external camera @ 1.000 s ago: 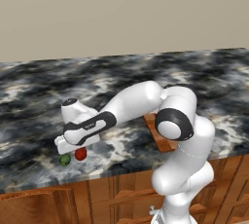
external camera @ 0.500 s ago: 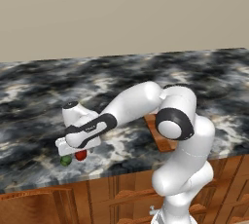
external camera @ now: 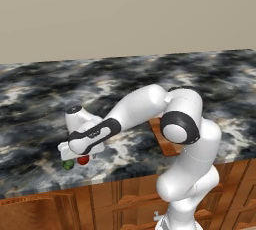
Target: Place the avocado, onion, tomato, and bell pepper on the cutting board.
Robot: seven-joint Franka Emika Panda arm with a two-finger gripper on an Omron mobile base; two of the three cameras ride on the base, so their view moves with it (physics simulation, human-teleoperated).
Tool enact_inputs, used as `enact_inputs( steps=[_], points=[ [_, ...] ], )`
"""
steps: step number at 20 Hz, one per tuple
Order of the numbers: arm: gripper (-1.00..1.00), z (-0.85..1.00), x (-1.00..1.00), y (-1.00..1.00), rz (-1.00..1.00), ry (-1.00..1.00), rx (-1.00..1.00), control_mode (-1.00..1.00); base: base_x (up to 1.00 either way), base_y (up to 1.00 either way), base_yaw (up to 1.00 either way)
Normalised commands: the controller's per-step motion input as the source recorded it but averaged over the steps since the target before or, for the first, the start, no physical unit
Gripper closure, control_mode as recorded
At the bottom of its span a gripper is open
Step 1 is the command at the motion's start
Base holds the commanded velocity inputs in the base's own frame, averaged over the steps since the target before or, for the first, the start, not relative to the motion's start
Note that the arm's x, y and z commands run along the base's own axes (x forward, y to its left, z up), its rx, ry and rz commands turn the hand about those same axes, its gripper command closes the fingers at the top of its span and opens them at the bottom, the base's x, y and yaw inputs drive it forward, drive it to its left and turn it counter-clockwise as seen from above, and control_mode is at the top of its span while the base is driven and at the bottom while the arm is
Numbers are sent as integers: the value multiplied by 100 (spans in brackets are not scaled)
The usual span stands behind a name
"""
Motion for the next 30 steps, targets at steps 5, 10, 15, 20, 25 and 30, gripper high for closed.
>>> enact_inputs(
  steps=[5, 10, 15, 20, 25, 30],
  points=[
    [100, -8, 0, 6, 0, 1, 0, -100, 0, 0, 0],
    [100, 0, 4, -2, 2, 1, 0, -100, 0, 0, 0],
    [100, 37, -2, -30, -1, -3, 0, -100, 0, 0, 0],
    [100, 33, -4, -57, -2, 0, 0, -100, 0, 0, 0],
    [100, 21, 0, -72, -2, 0, 1, -100, 0, 0, 0],
    [100, 10, 0, -70, -3, 0, 1, -100, 0, 0, 0]
  ],
)
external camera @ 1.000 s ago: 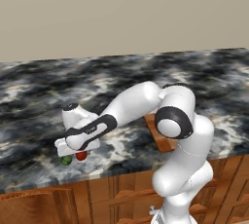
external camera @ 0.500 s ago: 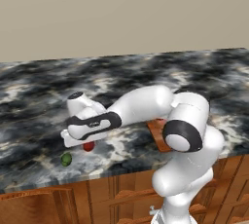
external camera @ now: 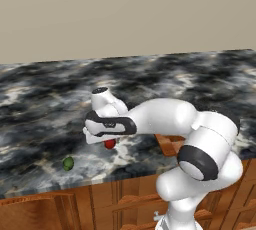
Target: Place the avocado, onion, tomato, and bell pepper on the cutting board.
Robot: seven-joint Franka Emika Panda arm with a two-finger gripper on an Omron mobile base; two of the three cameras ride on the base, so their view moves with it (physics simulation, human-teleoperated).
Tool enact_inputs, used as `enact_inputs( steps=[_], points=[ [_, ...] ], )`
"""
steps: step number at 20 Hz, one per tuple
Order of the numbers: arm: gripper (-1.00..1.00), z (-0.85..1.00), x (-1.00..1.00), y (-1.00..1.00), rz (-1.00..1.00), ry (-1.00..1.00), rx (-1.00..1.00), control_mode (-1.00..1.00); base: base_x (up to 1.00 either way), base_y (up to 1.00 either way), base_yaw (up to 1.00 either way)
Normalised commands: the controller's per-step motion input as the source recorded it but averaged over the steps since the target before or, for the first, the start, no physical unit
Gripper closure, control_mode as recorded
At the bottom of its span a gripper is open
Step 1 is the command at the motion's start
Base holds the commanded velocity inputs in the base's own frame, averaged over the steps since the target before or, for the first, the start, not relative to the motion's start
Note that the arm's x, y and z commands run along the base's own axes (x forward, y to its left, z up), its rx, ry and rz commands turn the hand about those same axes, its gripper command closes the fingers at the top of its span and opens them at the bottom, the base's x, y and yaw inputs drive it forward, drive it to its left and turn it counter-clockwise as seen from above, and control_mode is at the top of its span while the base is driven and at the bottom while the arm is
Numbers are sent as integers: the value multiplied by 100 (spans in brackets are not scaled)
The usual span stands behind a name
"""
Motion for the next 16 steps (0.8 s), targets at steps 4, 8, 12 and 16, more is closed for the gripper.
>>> enact_inputs(
  steps=[4, 8, 12, 16],
  points=[
    [100, 8, 0, -71, -2, 0, 0, -100, 0, 0, 0],
    [100, 6, 0, -69, -1, 0, 0, -100, 0, 0, 0],
    [100, 1, 0, -71, -1, 0, 0, -100, 0, 0, 0],
    [100, 1, 0, -66, -2, 0, 0, -100, 0, 0, 0]
  ],
)
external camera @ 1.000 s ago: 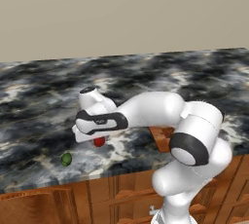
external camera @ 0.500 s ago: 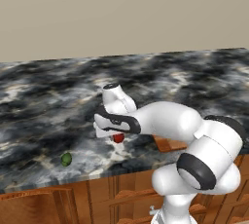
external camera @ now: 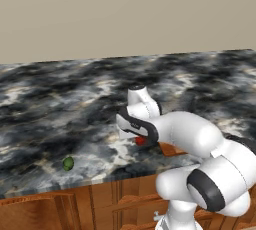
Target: Place the avocado, onion, tomato, and bell pepper on the cutting board.
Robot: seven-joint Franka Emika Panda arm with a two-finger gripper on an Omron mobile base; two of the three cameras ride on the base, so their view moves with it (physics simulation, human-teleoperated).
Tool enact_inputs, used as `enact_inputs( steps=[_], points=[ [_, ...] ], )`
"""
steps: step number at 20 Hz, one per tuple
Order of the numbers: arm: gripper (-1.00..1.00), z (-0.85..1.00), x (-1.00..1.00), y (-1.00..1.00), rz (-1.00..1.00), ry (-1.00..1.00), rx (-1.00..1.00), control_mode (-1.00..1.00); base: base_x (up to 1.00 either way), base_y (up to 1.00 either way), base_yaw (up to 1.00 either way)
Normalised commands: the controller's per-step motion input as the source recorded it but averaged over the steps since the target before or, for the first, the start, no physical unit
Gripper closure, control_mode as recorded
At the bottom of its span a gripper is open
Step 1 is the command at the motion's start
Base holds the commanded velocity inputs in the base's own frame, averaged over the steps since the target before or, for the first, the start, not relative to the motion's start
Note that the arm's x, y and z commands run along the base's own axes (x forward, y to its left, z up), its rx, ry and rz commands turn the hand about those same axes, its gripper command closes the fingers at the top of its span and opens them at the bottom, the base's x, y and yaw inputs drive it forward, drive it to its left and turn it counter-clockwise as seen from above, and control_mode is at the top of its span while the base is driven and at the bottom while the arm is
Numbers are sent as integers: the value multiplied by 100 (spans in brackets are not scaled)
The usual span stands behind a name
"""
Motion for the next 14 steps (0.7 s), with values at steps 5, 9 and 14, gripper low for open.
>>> enact_inputs(
  steps=[5, 9, 14],
  points=[
    [100, 7, 0, -63, -2, 0, 0, -100, 0, 0, 0],
    [100, 10, 0, -57, -1, 0, 0, -100, 0, 0, 0],
    [100, 11, 1, -53, -1, 0, 0, -100, 0, 0, 0]
  ],
)
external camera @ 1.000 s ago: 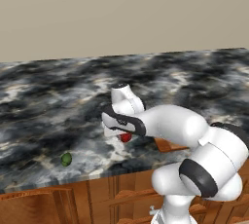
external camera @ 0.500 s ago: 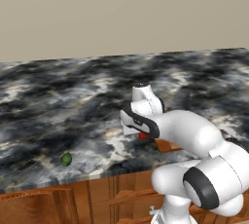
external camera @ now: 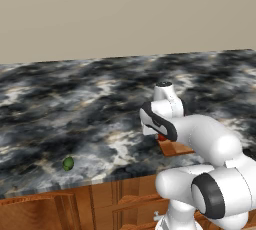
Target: Place the avocado, onion, tomato, and bell pepper on the cutting board.
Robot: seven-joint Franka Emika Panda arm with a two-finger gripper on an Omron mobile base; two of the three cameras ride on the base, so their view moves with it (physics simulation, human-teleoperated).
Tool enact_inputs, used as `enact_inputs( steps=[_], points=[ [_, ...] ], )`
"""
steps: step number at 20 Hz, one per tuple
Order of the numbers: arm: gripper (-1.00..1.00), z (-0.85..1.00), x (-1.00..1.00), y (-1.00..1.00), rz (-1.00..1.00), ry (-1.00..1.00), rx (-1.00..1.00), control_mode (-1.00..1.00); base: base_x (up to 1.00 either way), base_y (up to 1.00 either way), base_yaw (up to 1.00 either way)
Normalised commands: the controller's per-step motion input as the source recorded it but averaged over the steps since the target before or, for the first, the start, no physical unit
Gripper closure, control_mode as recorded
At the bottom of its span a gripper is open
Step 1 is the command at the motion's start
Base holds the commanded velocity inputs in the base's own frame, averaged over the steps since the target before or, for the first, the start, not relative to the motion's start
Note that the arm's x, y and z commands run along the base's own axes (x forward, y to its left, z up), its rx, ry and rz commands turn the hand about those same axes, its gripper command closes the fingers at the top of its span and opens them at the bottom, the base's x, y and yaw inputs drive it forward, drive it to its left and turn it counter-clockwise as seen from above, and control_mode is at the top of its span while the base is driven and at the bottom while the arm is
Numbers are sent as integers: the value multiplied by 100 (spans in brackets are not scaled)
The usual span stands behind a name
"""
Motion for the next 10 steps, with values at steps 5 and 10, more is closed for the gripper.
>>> enact_inputs(
  steps=[5, 10],
  points=[
    [100, -7, 2, -47, 0, -1, 2, -100, 0, 0, 0],
    [100, -15, 12, -31, 0, -1, 5, -100, 0, 0, 0]
  ],
)
